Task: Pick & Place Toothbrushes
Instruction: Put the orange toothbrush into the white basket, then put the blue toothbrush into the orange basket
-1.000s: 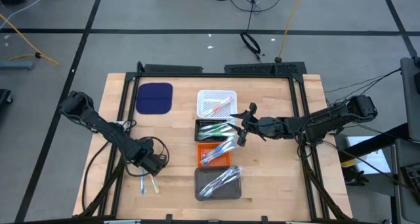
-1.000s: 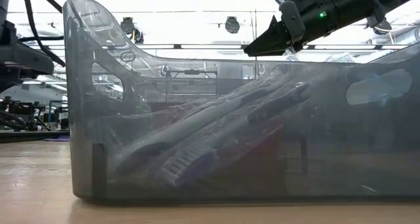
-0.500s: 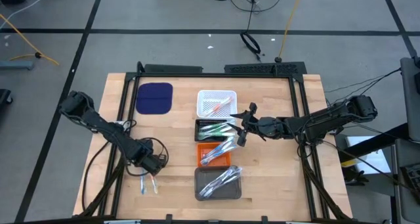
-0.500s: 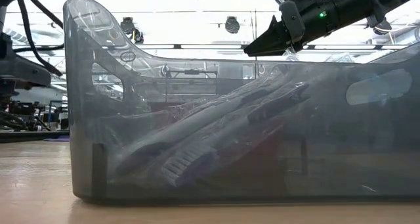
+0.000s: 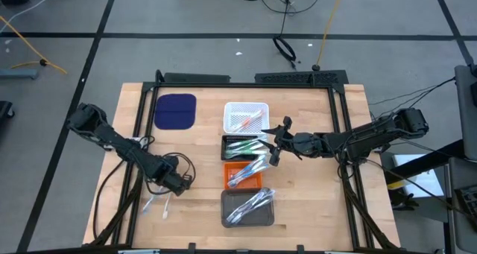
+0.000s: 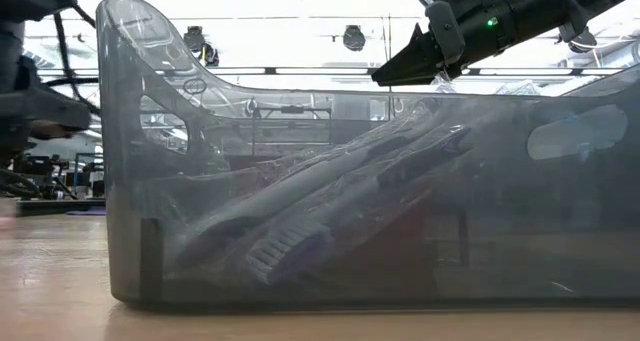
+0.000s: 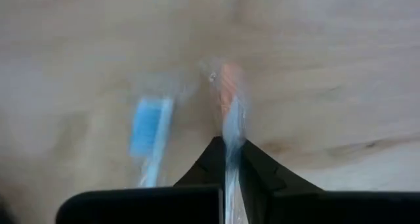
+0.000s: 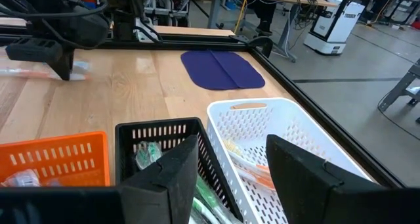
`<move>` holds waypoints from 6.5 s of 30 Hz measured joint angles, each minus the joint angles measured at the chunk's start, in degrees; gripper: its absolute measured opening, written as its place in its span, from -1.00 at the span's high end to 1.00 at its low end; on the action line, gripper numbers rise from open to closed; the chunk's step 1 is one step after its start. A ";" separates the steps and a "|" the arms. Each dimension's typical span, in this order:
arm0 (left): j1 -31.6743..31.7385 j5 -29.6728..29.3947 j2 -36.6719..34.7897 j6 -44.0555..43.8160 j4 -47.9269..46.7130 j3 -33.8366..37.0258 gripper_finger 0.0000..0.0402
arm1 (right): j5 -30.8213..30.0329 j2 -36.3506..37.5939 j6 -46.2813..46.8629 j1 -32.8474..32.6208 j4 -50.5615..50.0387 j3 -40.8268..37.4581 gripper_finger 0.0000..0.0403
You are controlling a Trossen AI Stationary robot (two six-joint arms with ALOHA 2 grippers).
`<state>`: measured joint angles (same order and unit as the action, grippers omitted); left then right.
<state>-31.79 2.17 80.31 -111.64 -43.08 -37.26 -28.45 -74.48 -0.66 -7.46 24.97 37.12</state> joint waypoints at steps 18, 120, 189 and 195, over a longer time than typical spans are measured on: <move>7.59 -22.60 -3.09 32.55 1.34 -12.50 0.98 | 2.74 -0.01 1.94 0.05 0.94 -0.01 0.15; 23.82 -20.73 -0.66 102.10 27.20 -24.67 0.15 | 25.72 -19.38 16.99 27.48 47.94 0.02 0.94; 12.68 -23.82 -0.61 49.49 -18.99 -21.95 0.15 | 31.48 -15.17 5.71 21.94 17.97 7.43 -0.14; 7.99 -14.49 -0.59 35.22 -19.20 -14.46 0.15 | 31.50 -15.15 5.28 19.79 18.06 7.43 -0.14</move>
<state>-23.80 -12.32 79.72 -76.42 -62.28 -51.71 3.05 -89.62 4.62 12.33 43.03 44.56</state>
